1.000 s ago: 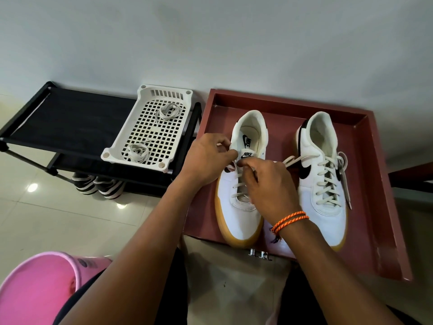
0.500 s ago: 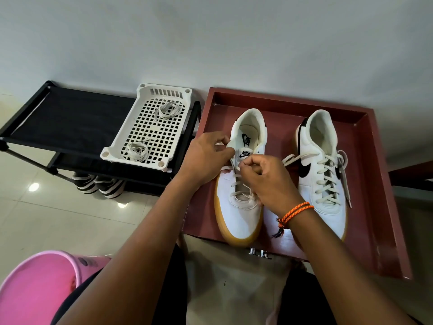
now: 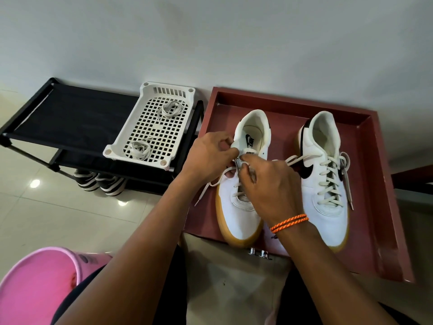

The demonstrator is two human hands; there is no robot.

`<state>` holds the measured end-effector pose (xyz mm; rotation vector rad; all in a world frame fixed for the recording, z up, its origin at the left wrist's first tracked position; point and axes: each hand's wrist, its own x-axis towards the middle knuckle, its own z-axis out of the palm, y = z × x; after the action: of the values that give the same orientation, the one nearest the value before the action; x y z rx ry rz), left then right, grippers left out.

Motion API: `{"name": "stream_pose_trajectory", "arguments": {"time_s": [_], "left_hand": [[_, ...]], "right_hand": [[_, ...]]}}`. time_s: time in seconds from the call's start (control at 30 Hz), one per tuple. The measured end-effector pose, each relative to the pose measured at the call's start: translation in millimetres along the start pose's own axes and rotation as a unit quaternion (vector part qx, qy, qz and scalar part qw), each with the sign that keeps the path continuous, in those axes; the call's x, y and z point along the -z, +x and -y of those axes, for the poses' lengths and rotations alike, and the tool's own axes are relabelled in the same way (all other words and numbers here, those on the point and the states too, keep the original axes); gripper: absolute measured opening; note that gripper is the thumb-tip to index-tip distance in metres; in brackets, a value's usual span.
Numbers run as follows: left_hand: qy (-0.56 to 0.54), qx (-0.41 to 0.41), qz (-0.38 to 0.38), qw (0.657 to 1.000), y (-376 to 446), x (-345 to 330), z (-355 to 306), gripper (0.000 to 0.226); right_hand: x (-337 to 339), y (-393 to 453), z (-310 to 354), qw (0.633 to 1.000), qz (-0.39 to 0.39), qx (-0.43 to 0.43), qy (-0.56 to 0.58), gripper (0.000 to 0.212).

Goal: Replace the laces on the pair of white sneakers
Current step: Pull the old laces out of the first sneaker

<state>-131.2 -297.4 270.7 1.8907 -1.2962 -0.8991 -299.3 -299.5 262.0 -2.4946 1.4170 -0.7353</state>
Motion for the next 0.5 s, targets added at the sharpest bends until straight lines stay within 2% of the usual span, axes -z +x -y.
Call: {"name": "stream_pose_trajectory", "arguments": {"time_s": [0.1, 0.2, 0.3, 0.37, 0.43, 0.47, 0.5], "left_hand": [[-0.011, 0.007, 0.007, 1.000, -1, 2, -1, 0.007], [-0.024, 0.014, 0.013, 1.000, -1, 2, -1, 0.007], [-0.040, 0.022, 0.015, 0.999, -2, 3, 0, 0.008], [-0.047, 0.026, 0.021, 0.998, -3, 3, -2, 0.007], [-0.044, 0.023, 0.022, 0.999, -4, 4, -3, 0.007], [-0.043, 0.022, 0.022, 0.999, -4, 3, -4, 0.008], [-0.041, 0.022, 0.021, 0.999, -3, 3, -3, 0.008]], "right_hand": [[-8, -2, 1, 0.998, 0.046, -0.012, -0.030, 0.019], [-10, -1, -2, 0.998, 0.061, -0.029, -0.008, 0.021], [-4, 4, -2, 0.994, 0.025, -0.079, 0.070, 0.019], [3, 8, -4, 0.985, -0.042, -0.120, 0.113, 0.019], [7, 11, -9, 0.981, -0.090, -0.132, 0.106, 0.013], [8, 11, -10, 0.984, -0.095, -0.119, 0.091, 0.008], [9, 10, -8, 0.988, -0.088, -0.100, 0.075, 0.013]]}}
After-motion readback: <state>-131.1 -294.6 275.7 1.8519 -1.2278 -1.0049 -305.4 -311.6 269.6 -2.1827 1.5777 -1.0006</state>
